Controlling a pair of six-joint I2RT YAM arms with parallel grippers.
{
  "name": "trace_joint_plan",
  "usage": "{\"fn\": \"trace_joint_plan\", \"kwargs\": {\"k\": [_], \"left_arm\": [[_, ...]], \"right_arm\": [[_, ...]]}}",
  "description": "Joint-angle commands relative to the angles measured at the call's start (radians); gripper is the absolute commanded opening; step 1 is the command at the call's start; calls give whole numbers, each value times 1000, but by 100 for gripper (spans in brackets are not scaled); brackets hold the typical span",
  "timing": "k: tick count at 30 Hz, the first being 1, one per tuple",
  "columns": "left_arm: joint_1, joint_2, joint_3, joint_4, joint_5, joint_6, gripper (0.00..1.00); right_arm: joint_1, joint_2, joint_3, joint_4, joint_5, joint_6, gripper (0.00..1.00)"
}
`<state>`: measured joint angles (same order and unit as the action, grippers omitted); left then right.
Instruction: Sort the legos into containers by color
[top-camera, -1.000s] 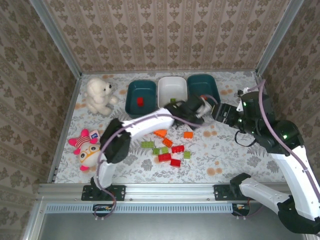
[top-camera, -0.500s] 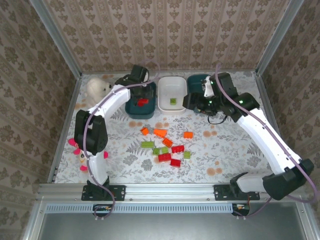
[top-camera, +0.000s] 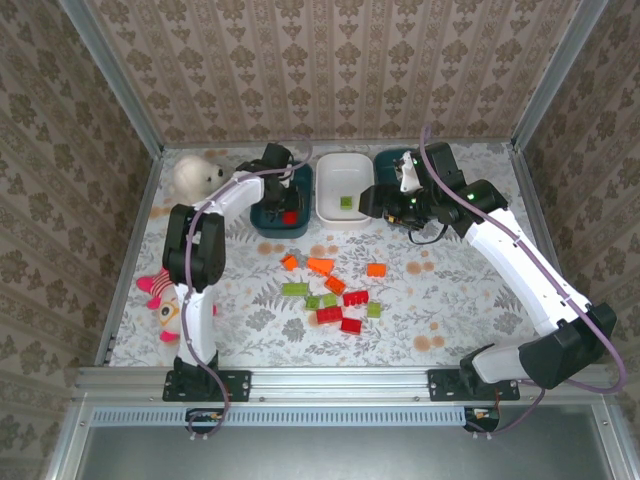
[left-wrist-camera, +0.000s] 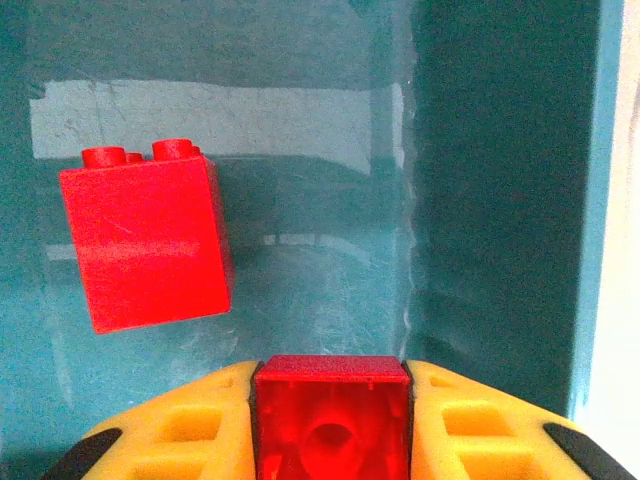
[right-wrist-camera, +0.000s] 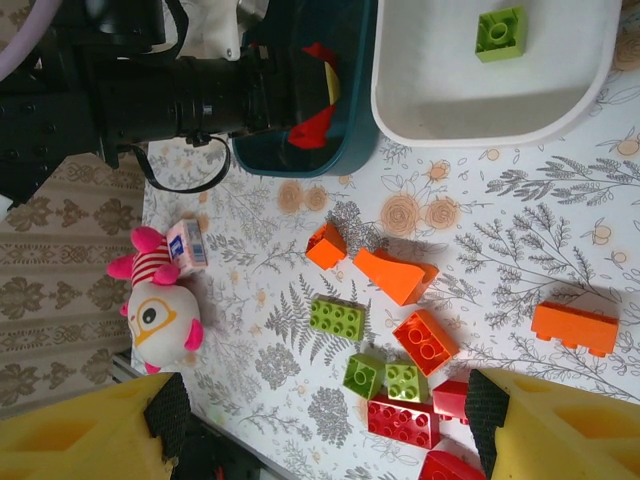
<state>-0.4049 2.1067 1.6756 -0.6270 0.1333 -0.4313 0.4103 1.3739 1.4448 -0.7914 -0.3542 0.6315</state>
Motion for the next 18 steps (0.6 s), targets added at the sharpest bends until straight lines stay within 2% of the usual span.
{"fn": "trace_joint_plan", "kwargs": {"k": [1, 9, 18], "left_arm": [[0, 13, -12, 13, 41, -33, 23], [-2, 45, 0, 17, 79, -50, 39], [-5, -10, -2, -2, 79, -41, 55]], "right_arm": [[-1, -8, 1, 10, -18, 7, 76], [-2, -10, -27, -14, -15, 7, 76], [10, 10, -33, -59, 13, -38, 76]]}}
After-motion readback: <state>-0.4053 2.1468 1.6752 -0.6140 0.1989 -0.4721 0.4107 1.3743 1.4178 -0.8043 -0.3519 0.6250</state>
